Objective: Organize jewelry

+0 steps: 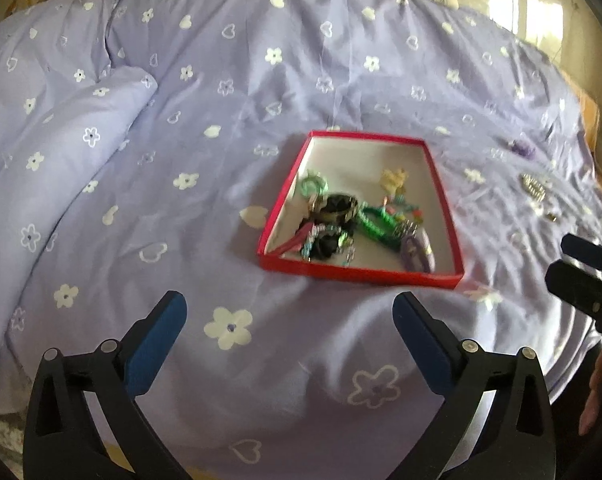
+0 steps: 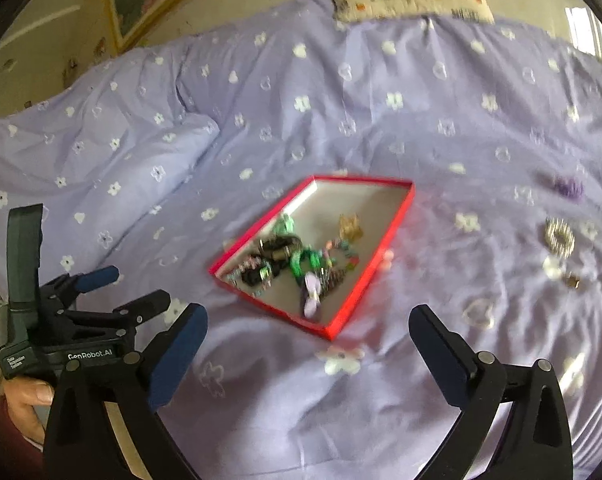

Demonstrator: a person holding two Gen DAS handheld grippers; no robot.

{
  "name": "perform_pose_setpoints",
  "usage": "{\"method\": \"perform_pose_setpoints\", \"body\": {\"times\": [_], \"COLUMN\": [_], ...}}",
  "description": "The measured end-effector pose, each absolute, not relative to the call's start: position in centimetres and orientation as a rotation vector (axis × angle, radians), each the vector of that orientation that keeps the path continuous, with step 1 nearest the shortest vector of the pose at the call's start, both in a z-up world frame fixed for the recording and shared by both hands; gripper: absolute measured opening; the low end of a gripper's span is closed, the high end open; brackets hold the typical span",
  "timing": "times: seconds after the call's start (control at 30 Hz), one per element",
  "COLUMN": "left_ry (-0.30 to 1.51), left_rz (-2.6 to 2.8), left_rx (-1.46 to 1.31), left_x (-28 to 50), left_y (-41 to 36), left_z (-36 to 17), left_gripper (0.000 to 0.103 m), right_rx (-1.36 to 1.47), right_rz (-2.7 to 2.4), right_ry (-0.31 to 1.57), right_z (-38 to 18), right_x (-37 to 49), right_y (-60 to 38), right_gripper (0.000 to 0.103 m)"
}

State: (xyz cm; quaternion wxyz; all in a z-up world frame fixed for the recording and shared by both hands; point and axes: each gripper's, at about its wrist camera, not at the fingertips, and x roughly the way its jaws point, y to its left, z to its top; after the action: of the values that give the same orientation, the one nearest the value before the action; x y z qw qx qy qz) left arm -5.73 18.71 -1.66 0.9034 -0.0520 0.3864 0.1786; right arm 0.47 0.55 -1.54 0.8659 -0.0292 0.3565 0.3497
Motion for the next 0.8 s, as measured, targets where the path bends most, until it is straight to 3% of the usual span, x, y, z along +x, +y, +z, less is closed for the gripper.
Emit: {"method": "perform_pose_setpoints", "body": {"times": [0.3, 0.8], "left_ry": [0.792, 0.747], "left_rz": [0.404, 0.424], "left_rx": [-0.052, -0.059], "left_x": [-5.6, -6.2], "left_y": [17.3, 17.6], "left_z": [-4.0, -4.2], "left_gripper": [0.103, 0.103], "right_rx": [-0.046, -0.035], "right_rz": [0.696, 0.685], "right_ry": [0.772, 0.750], "right_z": [-5.1, -5.8], "right_x": [0.2, 0.4], "right_y": [0.4, 0.1], "right_gripper": [0.102, 0.102]}}
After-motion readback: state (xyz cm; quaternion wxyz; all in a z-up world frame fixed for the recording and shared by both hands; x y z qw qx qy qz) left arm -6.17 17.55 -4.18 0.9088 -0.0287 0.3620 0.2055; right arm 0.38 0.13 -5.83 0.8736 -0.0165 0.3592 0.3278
